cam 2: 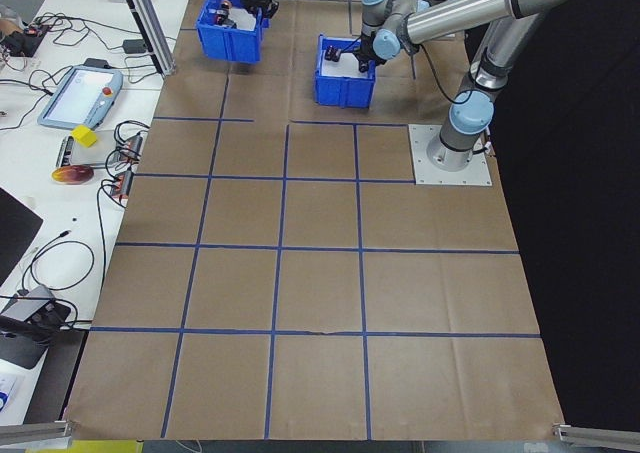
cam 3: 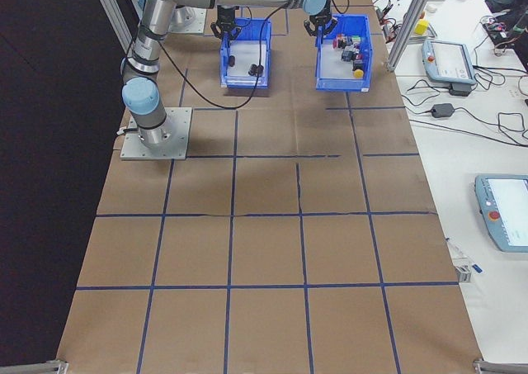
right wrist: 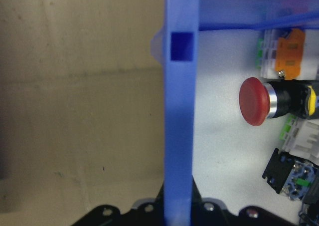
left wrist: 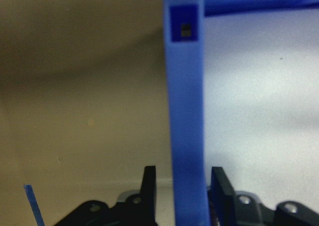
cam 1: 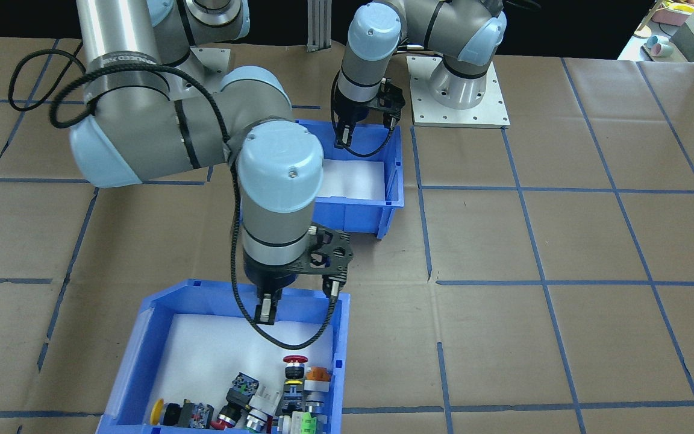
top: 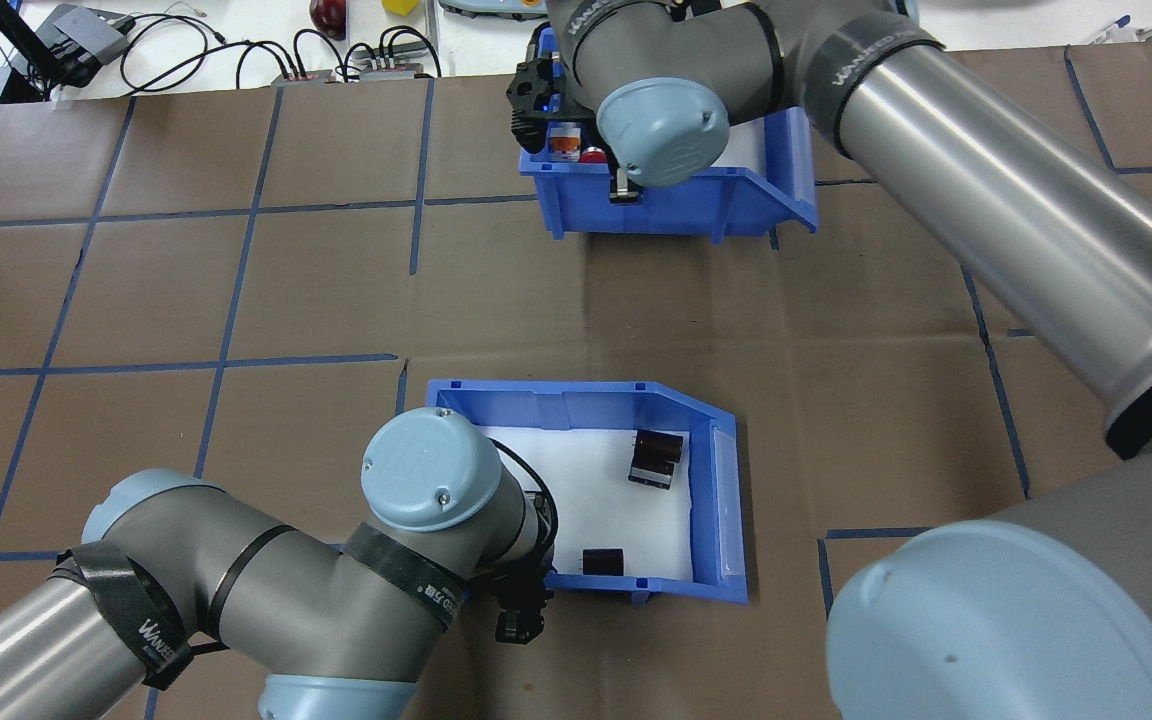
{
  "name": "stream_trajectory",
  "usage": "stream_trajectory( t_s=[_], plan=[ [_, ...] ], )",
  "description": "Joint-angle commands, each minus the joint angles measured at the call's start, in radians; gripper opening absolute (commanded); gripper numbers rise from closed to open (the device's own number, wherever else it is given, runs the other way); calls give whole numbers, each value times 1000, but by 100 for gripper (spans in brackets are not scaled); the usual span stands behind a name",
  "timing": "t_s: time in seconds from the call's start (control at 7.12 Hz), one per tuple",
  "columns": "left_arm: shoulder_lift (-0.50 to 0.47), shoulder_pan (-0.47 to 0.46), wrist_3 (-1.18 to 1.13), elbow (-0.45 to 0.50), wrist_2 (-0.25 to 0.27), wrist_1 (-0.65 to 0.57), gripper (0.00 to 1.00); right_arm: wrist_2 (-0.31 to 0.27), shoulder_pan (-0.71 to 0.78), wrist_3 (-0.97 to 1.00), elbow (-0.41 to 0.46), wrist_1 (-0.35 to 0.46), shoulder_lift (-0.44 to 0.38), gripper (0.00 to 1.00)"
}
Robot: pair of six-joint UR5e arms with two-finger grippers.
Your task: Place battery box in front
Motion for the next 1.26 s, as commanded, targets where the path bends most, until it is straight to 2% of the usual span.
stream_trajectory(
  t_s=[0.0,0.14,0.42,0.56,0.84,1.12],
  plan=[
    [58,0,-41,4,6,-22,0,-1,-106,-155,62,15,-63,6],
    [87,31,3,23,42,-37,0,0,-160,-217,100,14,-94,6],
    [120,211,125,102,61,-196,0,2,-267,-367,157,14,-141,6],
    [91,299,163,148,56,-223,0,2,-308,-425,194,14,-169,6],
    [-13,339,233,269,61,-223,0,11,-391,-528,281,8,-227,6],
    [-210,336,224,444,53,-207,0,11,-444,-613,350,1,-286,6]
  ],
)
